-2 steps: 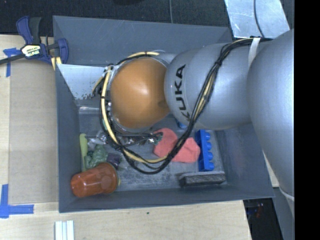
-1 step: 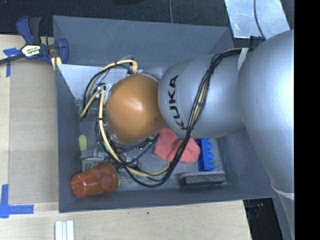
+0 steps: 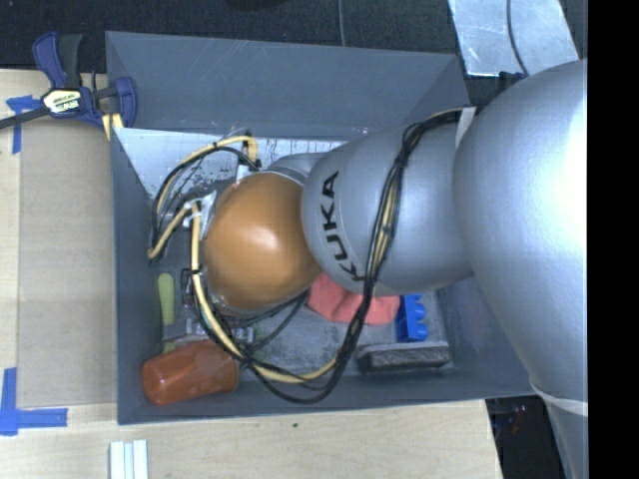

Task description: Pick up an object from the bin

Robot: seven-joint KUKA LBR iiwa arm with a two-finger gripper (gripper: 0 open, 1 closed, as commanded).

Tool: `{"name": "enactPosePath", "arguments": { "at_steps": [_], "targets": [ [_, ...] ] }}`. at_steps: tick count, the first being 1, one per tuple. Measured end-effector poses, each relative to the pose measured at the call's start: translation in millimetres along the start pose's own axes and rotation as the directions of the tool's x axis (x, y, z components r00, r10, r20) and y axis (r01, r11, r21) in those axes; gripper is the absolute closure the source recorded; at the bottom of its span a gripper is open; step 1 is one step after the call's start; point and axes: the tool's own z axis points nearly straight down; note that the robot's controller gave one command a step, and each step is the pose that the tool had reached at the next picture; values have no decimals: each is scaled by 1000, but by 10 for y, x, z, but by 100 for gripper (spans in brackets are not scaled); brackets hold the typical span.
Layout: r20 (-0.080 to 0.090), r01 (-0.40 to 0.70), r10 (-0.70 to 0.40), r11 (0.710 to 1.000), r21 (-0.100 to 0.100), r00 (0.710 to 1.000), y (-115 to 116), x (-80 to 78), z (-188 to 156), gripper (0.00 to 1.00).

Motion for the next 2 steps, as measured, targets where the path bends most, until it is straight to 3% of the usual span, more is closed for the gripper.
{"name": "enactPosePath", "arguments": {
  "at_steps": [2],
  "targets": [
    [-5,-1,1,1000,-9,1000,22,13,-184,100]
  ]
}}
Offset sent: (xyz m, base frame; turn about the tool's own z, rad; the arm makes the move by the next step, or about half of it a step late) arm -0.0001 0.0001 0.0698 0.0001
